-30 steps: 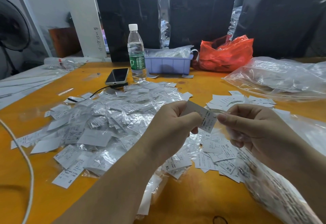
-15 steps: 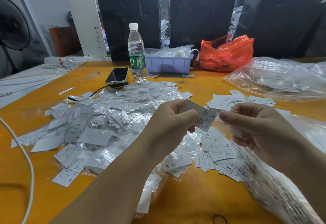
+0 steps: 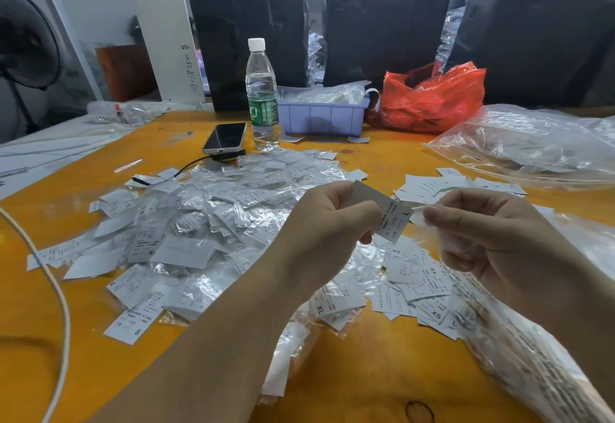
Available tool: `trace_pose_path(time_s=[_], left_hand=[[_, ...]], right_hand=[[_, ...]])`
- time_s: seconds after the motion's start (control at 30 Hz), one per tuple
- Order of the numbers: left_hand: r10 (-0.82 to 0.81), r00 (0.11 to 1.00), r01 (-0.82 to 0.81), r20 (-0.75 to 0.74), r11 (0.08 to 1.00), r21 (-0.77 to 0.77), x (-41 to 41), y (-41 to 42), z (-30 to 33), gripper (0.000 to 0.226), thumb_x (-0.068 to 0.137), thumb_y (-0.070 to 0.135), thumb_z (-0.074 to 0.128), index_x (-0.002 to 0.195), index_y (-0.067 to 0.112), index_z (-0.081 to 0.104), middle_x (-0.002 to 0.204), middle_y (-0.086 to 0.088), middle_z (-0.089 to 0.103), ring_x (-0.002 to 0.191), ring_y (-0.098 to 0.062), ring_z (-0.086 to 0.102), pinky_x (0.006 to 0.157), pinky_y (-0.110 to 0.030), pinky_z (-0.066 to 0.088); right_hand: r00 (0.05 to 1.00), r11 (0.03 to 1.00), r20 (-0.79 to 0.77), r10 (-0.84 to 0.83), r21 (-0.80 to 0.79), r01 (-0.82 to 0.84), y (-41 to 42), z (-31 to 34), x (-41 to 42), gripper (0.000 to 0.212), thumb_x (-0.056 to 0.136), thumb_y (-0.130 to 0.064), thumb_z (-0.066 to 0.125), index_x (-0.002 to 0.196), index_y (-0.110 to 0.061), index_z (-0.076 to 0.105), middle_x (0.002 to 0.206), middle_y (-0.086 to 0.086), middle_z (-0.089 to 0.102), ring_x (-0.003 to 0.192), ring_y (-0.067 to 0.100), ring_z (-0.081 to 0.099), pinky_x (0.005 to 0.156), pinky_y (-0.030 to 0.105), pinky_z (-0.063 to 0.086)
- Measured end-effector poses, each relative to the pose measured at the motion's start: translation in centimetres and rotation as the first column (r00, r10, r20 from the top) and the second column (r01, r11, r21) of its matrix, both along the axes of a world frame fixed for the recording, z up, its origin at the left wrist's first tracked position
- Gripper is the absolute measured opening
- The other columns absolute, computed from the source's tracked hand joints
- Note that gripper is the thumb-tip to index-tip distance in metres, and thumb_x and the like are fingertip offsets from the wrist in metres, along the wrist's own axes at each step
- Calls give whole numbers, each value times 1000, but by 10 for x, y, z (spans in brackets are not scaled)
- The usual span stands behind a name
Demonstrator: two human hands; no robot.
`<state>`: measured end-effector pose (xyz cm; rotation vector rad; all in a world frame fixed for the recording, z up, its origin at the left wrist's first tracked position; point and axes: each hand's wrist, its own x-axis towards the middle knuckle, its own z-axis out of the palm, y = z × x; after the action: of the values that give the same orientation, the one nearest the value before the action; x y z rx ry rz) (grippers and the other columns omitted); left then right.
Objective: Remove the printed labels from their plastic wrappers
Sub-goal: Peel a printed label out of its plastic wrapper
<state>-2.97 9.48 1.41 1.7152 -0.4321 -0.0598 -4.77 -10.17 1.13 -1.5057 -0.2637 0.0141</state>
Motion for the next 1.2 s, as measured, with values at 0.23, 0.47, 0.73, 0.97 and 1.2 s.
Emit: trace_pose_path(time_s=[0.23,0.47,0.73,0.97,1.2], left_hand=[[2,1000,-2,8,1000,14,0,0,0,18,72,23,53,76,21,71,56,10,57,51,-4,47,53,-20,38],[28,1000,-28,11,1000,-4,0,1,1,17,70,22,53,69,23,70,53,11,56,49,-4,46,49,-17,38],[27,999,-27,17,999,26,0,-1,0,24,70,23,52,81,14,71,55,11,56,49,-3,45,51,-19,38],[25,999,-27,41,999,33,-2,-1,1,23,70,23,51,81,17,71,54,13,57,48,0,47,48,-12,38],[24,999,-27,45,997,68,-2,-1,1,22,70,24,51,80,19,70,52,15,57,46,0,46,47,-12,38]], right_hand=[[1000,1000,-4,7,8,-7,1,0,0,17,62,-21,75,67,-7,68,45,-2,34,40,10,28,42,21,32],[1000,1000,4,22,16,-22,1,-1,1,17,63,-21,75,71,-7,72,47,2,35,41,11,29,42,21,33],[999,999,4,33,-24,-33,0,0,1,20,66,-20,73,75,-2,72,49,5,37,43,13,31,42,22,33],[1000,999,11,27,-17,-27,1,0,0,20,64,-22,73,72,-4,73,49,7,34,41,12,29,42,22,33],[1000,1000,14,21,-3,-21,1,0,0,20,64,-22,73,71,-3,71,45,2,36,40,10,29,42,21,32]])
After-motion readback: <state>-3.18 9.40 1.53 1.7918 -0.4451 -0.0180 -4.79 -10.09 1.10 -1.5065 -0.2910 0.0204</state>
